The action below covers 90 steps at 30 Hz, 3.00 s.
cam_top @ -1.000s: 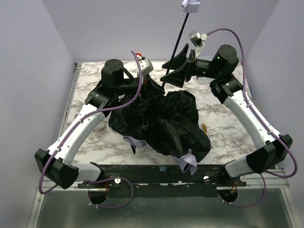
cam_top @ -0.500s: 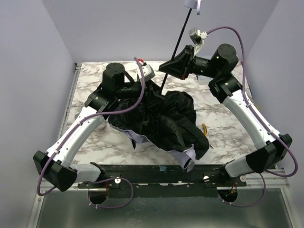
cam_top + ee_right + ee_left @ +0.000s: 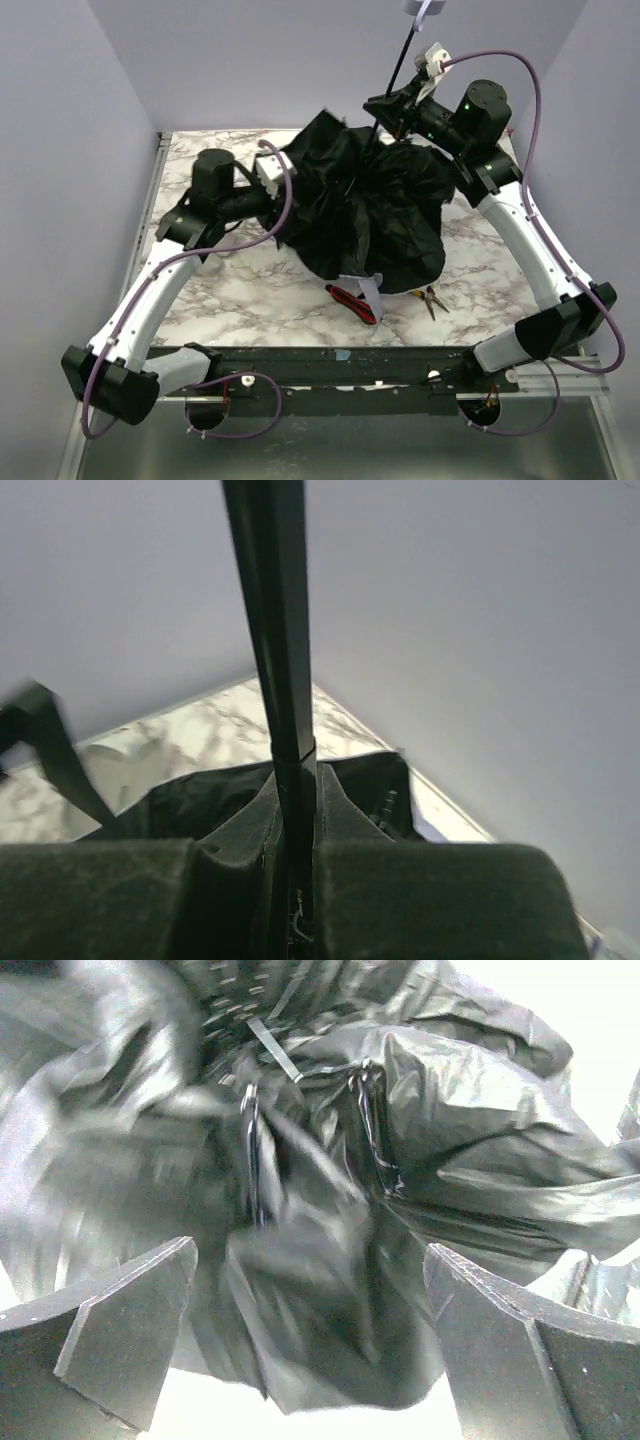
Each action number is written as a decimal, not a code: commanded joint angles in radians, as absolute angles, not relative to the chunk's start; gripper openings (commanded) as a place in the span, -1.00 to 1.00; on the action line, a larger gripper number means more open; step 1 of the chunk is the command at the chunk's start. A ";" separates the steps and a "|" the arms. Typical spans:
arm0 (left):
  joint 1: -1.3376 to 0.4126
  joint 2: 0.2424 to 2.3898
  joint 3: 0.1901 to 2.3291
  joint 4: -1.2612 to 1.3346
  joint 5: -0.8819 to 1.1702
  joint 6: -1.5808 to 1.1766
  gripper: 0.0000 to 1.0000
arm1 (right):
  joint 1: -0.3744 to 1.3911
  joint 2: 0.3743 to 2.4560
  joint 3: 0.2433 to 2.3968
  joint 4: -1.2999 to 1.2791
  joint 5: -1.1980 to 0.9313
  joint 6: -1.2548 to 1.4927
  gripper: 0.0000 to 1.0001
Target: Open the umbrella
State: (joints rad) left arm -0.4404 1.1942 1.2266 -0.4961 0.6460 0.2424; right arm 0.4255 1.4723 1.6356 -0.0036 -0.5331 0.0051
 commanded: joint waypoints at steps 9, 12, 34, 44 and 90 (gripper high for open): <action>-0.169 1.037 1.275 -0.363 0.629 0.037 0.97 | 0.385 1.553 1.733 -0.036 -0.348 -0.053 -0.99; -0.137 1.009 1.255 -0.357 0.634 0.009 0.97 | 0.262 1.644 1.860 -0.024 -0.301 -0.060 -1.00; -0.221 0.896 1.187 -0.403 0.714 0.178 0.86 | 0.632 1.508 1.754 -0.122 -0.220 -0.040 -1.00; -0.359 0.985 1.178 -0.280 0.586 0.195 0.55 | 0.632 1.418 1.566 0.175 -0.328 -0.004 -1.00; -0.471 1.415 1.545 -0.125 0.471 0.692 -1.00 | 0.634 1.076 1.257 0.334 -0.453 -0.022 -0.20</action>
State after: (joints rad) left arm -0.5240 1.4158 1.4708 -0.1173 0.5999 0.5484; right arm 0.6197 1.2358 1.3190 0.3481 -0.3973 0.0139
